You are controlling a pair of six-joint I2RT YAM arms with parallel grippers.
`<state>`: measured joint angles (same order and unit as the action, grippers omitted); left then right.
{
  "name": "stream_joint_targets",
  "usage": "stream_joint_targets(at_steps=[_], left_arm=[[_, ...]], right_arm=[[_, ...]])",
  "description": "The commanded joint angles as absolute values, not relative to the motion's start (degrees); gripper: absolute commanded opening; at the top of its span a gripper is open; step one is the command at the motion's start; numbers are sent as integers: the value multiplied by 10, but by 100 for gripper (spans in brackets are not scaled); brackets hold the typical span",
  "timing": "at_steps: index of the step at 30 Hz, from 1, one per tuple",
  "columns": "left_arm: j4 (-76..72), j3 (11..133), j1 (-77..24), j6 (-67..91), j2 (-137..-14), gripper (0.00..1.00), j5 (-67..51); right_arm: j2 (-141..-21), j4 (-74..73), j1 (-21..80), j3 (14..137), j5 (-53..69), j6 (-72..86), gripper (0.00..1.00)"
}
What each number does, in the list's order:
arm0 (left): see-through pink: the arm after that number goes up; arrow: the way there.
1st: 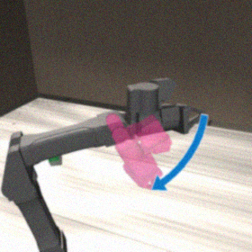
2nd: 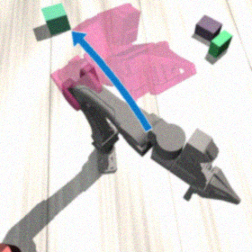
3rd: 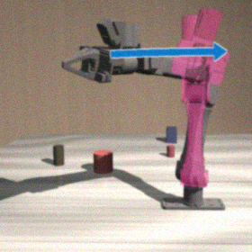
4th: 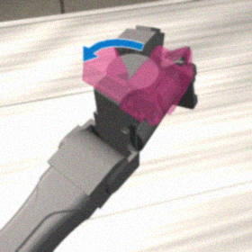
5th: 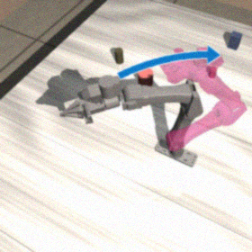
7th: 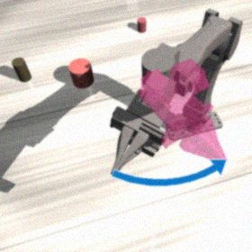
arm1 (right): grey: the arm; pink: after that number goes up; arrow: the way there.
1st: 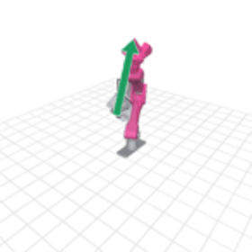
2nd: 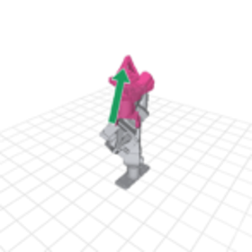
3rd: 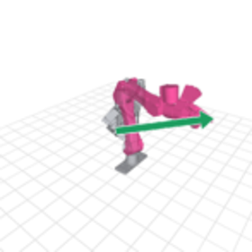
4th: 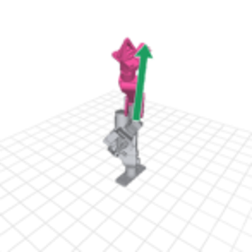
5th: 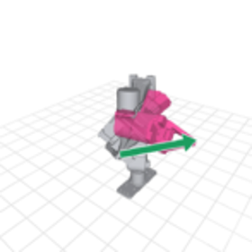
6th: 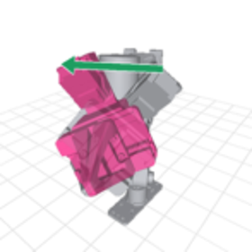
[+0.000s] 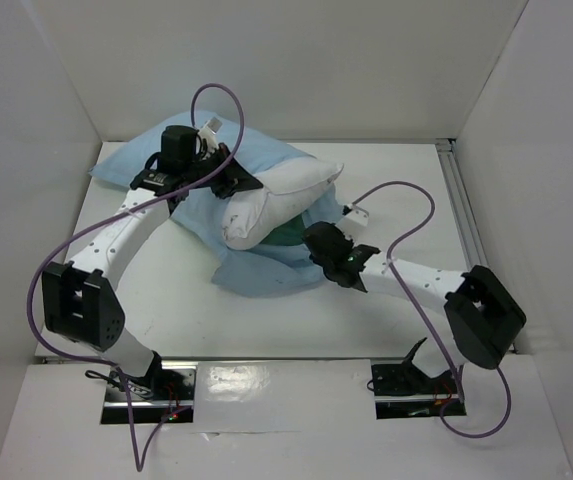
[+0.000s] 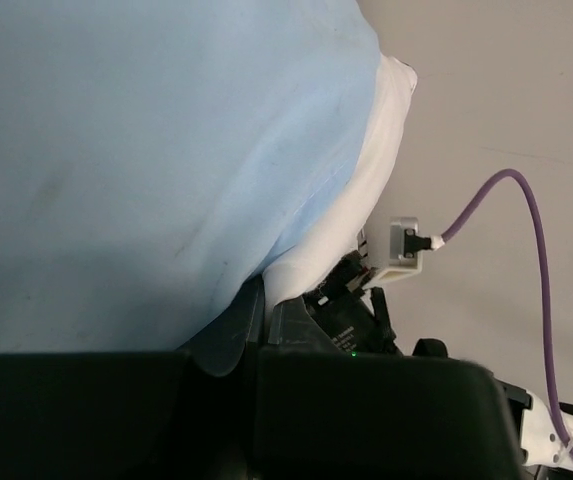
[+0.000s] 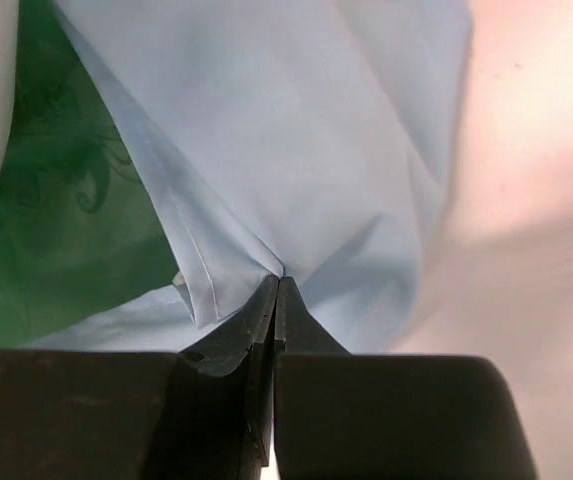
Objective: Put the pillow into the pillowcase
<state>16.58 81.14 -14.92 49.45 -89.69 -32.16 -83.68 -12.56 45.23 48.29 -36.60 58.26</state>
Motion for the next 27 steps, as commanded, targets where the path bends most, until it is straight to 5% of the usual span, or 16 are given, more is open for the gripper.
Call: stream_joint_targets(at_steps=[1,9,15,19,27], left_arm=[[108,840,-132,498,-910,0,-300],[158,847,-153,467,-932,0,-294],[195,842,-205,452,-910,0,-198],[190,845,-211,452,-910,0,-198],[178,875,-182,484,-933,0,-243]], right_arm=[[-772,-146,457,461,-401,610,0],[-523,-65,411,402,-423,578,0],[-568,-101,297,494,-313,456,0],[-647,-94,308,505,-223,412,0],[-766,-44,397,471,-254,425,43]])
